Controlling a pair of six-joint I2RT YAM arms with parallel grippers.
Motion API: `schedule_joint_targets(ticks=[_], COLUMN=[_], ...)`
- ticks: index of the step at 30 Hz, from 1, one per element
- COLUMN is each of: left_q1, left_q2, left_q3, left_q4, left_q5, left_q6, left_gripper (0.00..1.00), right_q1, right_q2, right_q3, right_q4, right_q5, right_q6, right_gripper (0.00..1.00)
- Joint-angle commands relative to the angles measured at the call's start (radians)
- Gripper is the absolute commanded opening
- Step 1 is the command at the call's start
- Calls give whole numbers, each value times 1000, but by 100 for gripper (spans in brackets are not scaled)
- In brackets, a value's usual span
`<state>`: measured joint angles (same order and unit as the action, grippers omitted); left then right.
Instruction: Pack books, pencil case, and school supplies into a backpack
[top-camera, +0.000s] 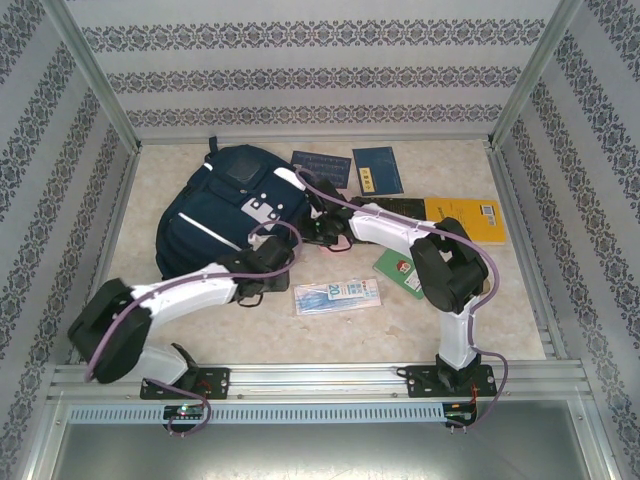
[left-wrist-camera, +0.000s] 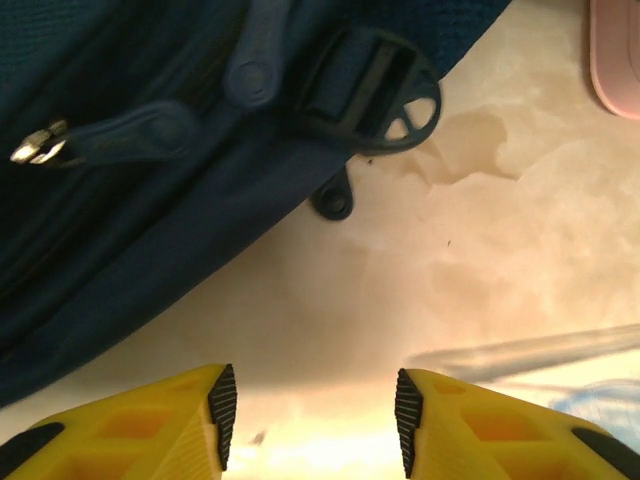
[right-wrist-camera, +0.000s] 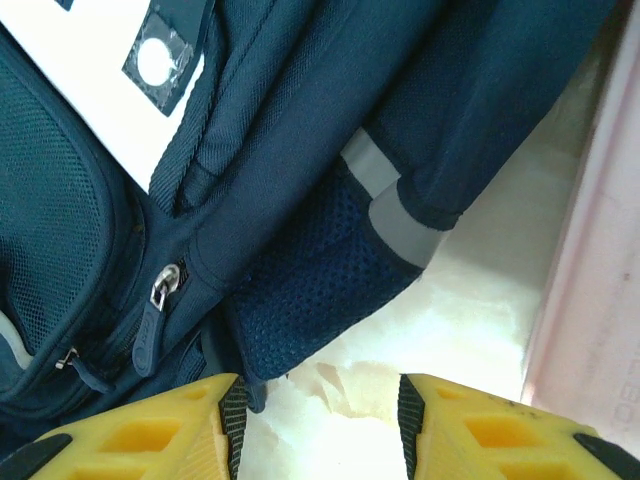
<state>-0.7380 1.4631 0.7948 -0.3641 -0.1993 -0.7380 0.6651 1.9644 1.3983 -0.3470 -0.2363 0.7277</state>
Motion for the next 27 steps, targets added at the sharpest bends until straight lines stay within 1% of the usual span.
schedule_joint_targets(ticks=[1, 5, 9, 15, 20, 24, 27], left_q1=[-15, -15, -15, -11, 3, 26, 39], left_q2=[105, 223, 314, 399, 432, 462, 476], left_q3=[85, 163, 237, 303, 306, 295, 287], left_q4=[51, 34, -35, -81, -95, -80, -67], left_q5=[-126, -155, -209, -243, -241, -211, -192], left_q6=[20, 19, -3, -18, -43, -51, -51], left_gripper=[44, 42, 40, 40, 39, 33, 17], right_q1=[-15, -29, -37, -39, -39, -38, -33], right_q2=[5, -14, -37, -46, -47, -41, -35], right_q3=[-15, -40, -63, -69, -66, -60, -50], right_q4=[10, 11, 12, 8, 9, 8, 6], right_q5=[-20, -24, -26, -34, -41, -50, -53], right_q6=[23, 24, 21, 13, 7, 6, 3], right_gripper=[47, 47, 47, 47, 47, 47, 47])
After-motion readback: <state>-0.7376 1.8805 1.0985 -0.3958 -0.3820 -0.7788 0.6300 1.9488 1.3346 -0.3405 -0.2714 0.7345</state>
